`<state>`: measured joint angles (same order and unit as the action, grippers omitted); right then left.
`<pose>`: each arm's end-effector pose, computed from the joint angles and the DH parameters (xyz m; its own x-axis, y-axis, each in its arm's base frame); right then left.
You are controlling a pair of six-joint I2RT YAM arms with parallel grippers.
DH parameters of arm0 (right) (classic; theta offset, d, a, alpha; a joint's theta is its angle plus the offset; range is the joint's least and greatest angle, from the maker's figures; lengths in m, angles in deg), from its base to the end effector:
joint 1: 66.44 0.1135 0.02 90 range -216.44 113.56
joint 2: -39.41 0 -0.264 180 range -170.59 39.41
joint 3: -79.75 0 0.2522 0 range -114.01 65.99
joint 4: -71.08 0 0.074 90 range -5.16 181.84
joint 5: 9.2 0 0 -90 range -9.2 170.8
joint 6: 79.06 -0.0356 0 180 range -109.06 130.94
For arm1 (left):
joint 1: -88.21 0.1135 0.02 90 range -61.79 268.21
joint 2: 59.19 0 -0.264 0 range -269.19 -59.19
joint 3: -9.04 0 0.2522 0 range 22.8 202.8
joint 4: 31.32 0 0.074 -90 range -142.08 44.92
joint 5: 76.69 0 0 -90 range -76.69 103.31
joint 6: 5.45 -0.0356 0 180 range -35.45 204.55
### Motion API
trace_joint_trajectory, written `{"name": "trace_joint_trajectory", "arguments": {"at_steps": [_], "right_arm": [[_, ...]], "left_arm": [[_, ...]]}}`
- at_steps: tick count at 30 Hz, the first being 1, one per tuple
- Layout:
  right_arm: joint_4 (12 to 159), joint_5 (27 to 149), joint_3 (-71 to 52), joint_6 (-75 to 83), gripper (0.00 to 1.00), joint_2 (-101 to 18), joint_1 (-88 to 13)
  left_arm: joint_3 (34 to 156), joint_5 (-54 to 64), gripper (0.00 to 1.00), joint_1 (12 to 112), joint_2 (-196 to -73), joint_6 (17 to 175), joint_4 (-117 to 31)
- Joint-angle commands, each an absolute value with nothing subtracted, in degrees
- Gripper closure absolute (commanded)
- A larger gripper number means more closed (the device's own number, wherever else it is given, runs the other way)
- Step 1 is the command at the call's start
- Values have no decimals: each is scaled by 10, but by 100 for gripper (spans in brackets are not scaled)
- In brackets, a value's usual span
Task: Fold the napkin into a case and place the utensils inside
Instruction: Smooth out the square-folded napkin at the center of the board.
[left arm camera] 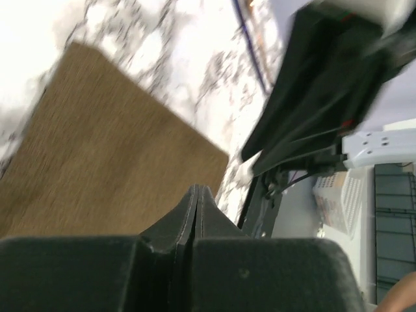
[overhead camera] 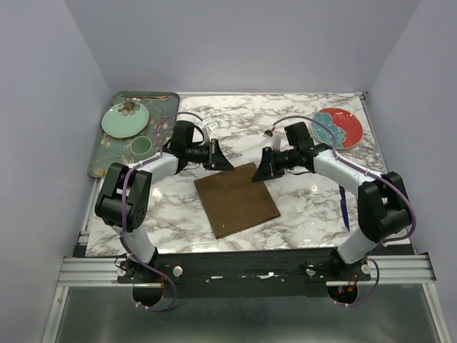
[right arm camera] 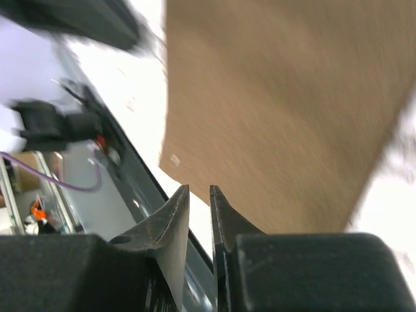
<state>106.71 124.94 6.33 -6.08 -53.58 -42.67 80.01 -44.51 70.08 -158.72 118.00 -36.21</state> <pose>0.2904 0.1550 0.2109 -0.9097 -0.1711 -0.3783 -0.4044 0.5717 0.7139 0.3354 -0.1415 0.2020 -0.8984 -0.0147 -0.4390 0.4095 0.3335 -0.8492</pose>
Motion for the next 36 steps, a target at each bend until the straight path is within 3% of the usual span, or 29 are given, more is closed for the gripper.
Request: {"name": "trace_joint_trajectory", "arguments": {"at_steps": [1,12,20,24,27,28,31,36], "right_arm": [[985,1309,5,-123,74,-609,-430],[894,1358,-24,-228,77,-783,-456],[972,1310,-26,-169,78,-818,-497],[987,1346,-38,-157,76,-794,-504],[935,1435,-33,-225,61,-774,-501],[872,1452,-25,-252,49,-766,-496],[745,1484,14,-347,26,-736,-476],[594,1507,43,-487,3,-763,-445]], "left_arm": [[796,-392,99,698,-1610,1071,-512],[846,-345,100,699,-1690,975,-616],[833,-318,100,705,-1715,967,-637],[836,-327,100,705,-1720,974,-630],[842,-334,100,704,-1723,978,-624],[843,-334,100,704,-1724,978,-621],[843,-331,100,702,-1725,983,-619],[835,-328,100,700,-1726,991,-609]]}}
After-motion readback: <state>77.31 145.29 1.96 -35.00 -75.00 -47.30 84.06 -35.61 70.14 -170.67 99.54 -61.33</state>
